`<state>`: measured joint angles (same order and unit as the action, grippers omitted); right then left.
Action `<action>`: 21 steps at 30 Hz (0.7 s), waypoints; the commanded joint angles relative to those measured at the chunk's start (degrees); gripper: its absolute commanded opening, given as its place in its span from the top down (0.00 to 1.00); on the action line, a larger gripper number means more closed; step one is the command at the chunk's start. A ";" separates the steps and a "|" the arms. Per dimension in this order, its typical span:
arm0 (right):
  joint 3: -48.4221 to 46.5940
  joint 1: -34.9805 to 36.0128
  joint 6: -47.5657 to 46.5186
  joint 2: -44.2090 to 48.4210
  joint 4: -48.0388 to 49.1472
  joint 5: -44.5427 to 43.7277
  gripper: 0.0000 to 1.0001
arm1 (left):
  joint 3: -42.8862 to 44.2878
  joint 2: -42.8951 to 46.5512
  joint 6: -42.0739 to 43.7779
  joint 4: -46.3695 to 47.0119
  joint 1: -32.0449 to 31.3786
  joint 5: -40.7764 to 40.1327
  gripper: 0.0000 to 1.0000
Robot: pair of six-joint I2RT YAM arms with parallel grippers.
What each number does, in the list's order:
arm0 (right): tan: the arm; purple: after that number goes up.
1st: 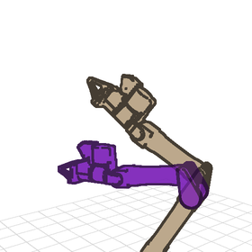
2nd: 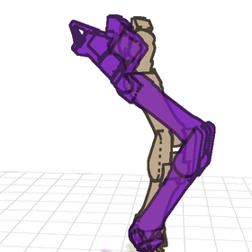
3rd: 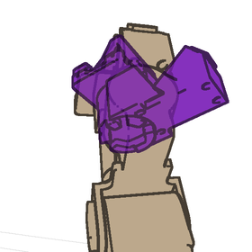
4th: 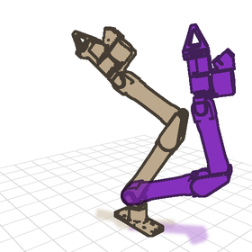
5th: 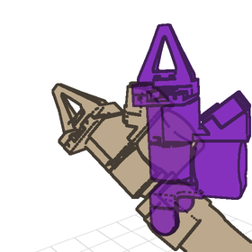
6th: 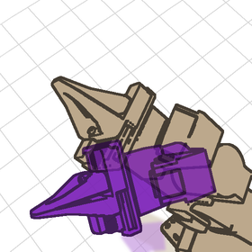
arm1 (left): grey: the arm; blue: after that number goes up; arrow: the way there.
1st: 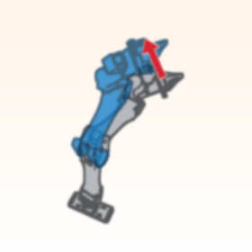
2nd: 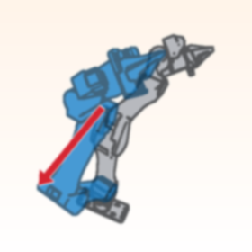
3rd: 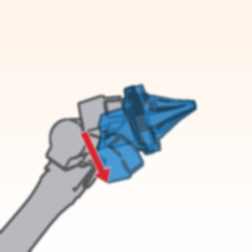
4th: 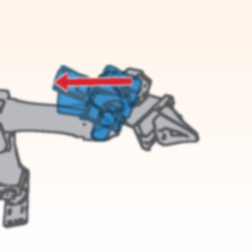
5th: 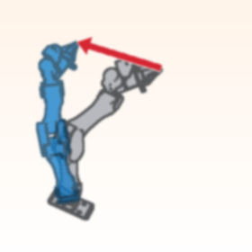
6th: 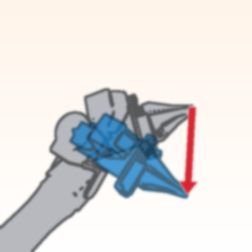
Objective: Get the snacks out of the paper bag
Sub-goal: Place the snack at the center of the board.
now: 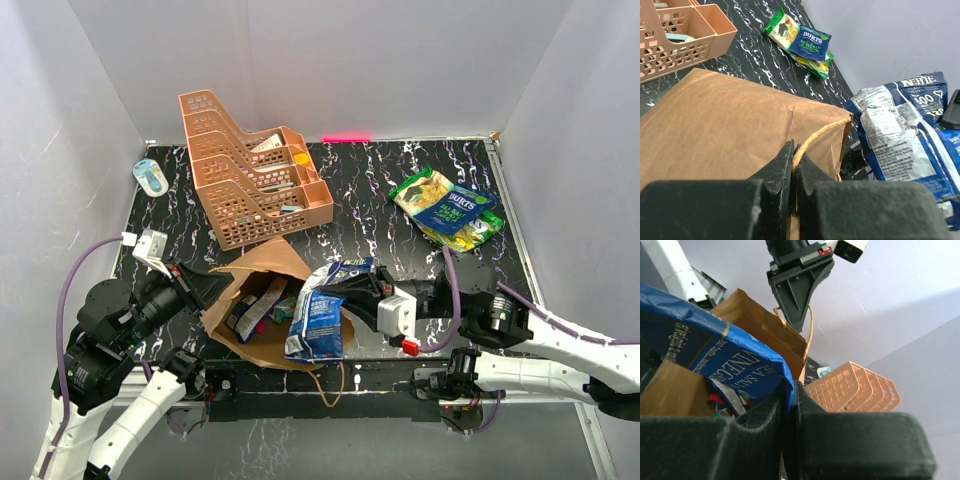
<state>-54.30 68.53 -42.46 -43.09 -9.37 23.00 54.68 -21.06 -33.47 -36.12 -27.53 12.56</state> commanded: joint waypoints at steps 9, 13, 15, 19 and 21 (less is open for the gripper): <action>1.18 -0.11 -1.74 -10.65 54.10 -48.97 0.92 | 0.09 -0.01 0.05 0.82 -0.14 -0.05 1.00; -11.42 -7.95 -2.01 -23.43 56.15 -70.73 0.92 | 0.08 -0.21 -0.01 1.01 -0.14 0.17 1.00; -17.43 -15.24 5.91 -27.99 46.30 -73.95 0.92 | 0.01 -0.13 0.05 1.12 -0.14 0.19 1.00; -22.81 -30.22 31.57 -33.85 18.14 -65.18 0.92 | -0.08 0.19 -0.18 1.08 -0.16 0.28 1.00; -23.51 -35.62 41.13 -35.57 9.43 -56.18 0.92 | -0.09 0.54 -0.22 0.72 -0.15 0.02 1.00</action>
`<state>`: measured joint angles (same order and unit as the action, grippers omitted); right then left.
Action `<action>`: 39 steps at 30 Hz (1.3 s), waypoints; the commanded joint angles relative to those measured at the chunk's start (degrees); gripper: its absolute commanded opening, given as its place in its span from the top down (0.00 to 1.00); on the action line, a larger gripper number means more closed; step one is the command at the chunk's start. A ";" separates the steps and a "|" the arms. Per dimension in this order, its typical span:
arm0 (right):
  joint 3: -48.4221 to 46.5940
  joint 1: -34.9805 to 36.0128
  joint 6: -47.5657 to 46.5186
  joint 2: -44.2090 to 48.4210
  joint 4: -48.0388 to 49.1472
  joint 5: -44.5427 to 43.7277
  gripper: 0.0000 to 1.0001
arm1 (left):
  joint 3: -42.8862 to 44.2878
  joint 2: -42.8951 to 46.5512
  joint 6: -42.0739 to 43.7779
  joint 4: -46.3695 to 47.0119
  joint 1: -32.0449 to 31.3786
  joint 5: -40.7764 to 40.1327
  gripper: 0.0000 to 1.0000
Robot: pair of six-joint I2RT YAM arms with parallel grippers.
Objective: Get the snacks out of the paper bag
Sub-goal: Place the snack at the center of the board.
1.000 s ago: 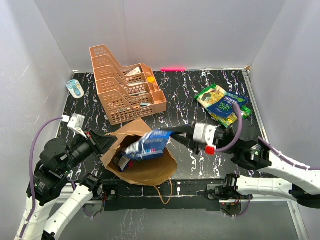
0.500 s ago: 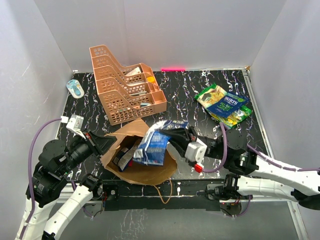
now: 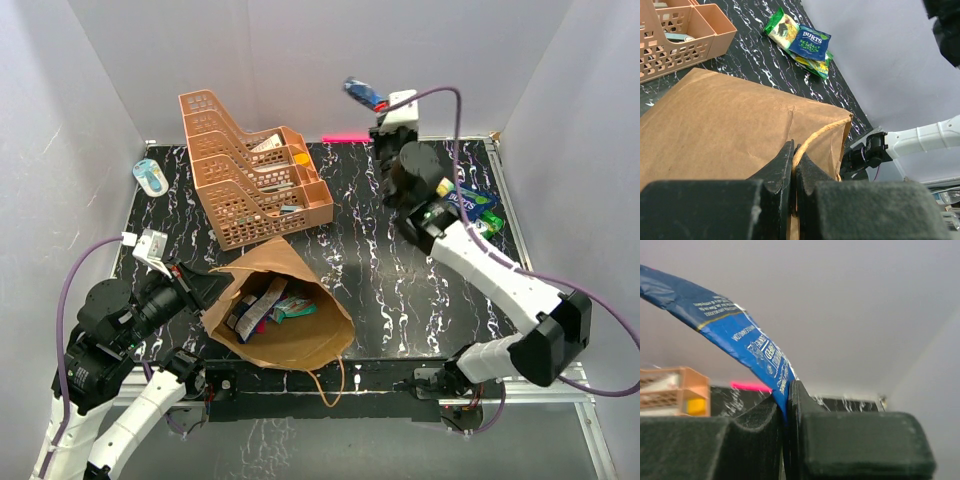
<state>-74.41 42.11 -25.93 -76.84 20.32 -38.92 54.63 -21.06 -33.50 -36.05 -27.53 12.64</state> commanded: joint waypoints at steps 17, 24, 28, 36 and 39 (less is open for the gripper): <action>5.56 -45.10 69.07 -5.37 -26.05 51.74 0.92 | -0.70 2.42 0.16 -0.28 -0.15 -0.12 1.00; 6.17 -50.96 74.62 -10.44 -21.53 50.37 0.92 | 0.73 2.62 0.71 -1.51 -0.15 -0.42 1.00; 5.63 -52.92 74.70 -14.38 -20.00 48.73 0.92 | 0.85 3.23 0.44 -1.82 -0.16 -0.73 1.00; 8.87 -54.48 73.18 -17.71 -14.89 46.10 0.92 | 0.71 3.74 -0.18 -1.71 -0.11 -0.69 1.00; 10.98 -55.13 72.70 -18.72 -12.87 44.97 0.92 | 0.74 3.62 -0.30 -1.34 -0.16 -0.44 1.00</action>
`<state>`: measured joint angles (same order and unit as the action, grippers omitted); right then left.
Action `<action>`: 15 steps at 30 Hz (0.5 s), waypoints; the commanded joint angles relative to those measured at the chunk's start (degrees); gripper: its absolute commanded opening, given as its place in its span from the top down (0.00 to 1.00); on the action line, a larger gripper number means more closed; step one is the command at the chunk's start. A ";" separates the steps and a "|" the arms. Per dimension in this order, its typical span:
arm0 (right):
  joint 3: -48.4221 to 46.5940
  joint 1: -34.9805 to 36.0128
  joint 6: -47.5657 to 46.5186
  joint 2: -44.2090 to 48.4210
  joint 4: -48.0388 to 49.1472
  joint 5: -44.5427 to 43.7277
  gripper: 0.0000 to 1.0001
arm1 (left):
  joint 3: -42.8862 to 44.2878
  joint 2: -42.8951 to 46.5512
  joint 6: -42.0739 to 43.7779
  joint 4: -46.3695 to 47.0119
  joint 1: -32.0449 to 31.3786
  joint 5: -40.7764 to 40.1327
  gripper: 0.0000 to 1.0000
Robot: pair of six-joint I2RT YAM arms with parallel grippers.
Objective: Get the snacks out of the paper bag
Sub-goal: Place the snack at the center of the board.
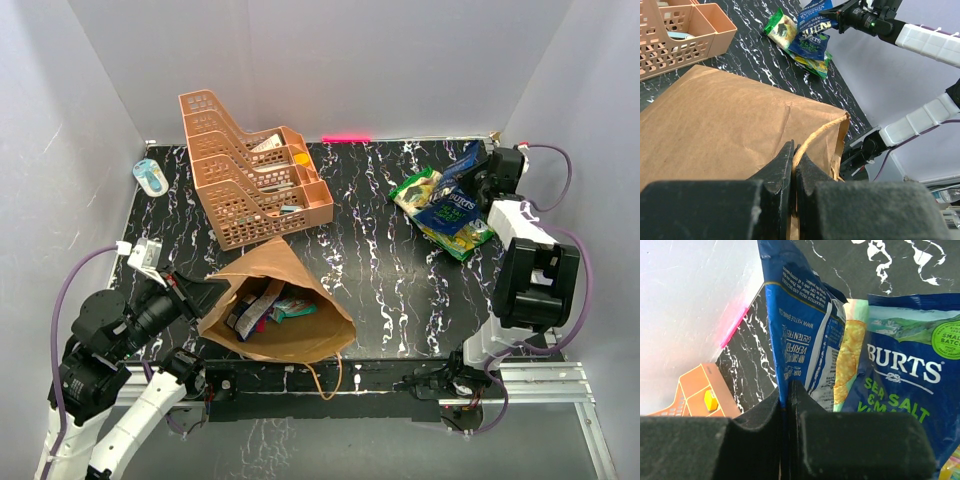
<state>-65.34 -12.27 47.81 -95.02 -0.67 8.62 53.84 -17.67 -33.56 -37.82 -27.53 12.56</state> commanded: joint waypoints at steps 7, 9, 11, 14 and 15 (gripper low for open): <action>6.82 -0.82 -2.06 -3.23 13.93 -3.64 0.92 | 0.24 -1.71 0.50 6.42 -0.15 9.01 1.00; 7.69 -0.78 -2.52 -3.70 14.12 -4.54 0.92 | 0.57 -4.42 1.36 8.36 -0.16 13.79 1.00; 8.85 -0.82 -2.94 -3.73 14.10 -5.28 0.92 | 0.76 -7.55 1.88 9.63 -0.17 18.93 1.00; 10.60 -0.82 -3.42 -3.06 13.60 -5.77 0.92 | -0.67 -10.65 0.49 12.02 -0.16 25.31 1.00; 10.97 -0.82 -3.73 -2.80 12.98 -5.97 0.92 | -1.62 -10.76 0.11 12.49 -0.16 25.63 1.00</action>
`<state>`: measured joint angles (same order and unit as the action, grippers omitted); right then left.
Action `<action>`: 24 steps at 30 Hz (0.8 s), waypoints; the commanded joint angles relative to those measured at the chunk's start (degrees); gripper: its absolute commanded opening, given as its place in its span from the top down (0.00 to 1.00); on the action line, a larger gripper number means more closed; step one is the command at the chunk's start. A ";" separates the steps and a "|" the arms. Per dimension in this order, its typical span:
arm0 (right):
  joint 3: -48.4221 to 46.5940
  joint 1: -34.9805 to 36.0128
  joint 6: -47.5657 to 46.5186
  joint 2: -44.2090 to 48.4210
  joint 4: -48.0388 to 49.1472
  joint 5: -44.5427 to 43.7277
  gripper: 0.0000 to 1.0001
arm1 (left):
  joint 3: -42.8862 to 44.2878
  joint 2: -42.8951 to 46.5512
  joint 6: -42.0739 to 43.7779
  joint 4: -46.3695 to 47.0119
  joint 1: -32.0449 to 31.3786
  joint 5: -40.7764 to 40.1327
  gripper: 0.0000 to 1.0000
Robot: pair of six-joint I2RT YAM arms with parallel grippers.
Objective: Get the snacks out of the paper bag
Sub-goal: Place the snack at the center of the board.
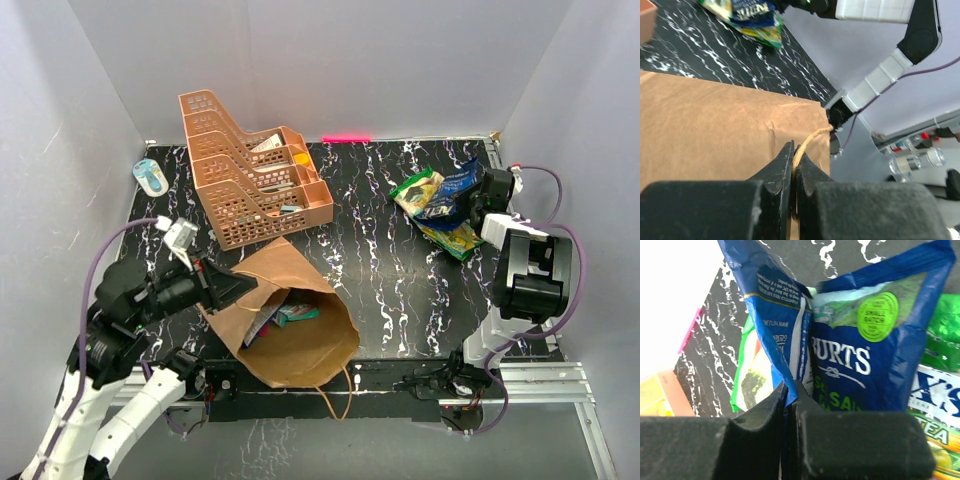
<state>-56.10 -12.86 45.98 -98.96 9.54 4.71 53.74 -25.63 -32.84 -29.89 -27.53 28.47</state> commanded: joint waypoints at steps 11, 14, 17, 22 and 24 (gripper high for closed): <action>2.29 -0.23 -9.95 10.16 -11.32 -9.56 0.49 | -3.02 0.84 -0.56 2.39 -0.16 5.11 1.00; 1.82 -0.32 -12.53 14.25 -16.76 -14.03 0.41 | -3.24 0.92 -0.35 2.08 -0.11 4.68 1.00; 2.68 -0.32 -14.77 18.87 -19.47 -16.10 0.36 | -3.36 1.06 -0.33 2.02 -0.11 4.33 1.00; 4.77 -0.32 -17.20 26.98 -21.05 -7.91 0.19 | -3.46 1.23 -0.25 2.18 -0.15 2.72 1.00; 7.13 -0.32 -16.99 30.48 -20.04 2.00 0.16 | -3.46 1.57 -0.34 2.21 -0.16 1.52 1.00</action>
<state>-51.96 -12.88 31.29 -74.72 -10.57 -6.00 49.98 -24.62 -33.45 -27.92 -27.53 31.99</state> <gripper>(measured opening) 0.817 0.008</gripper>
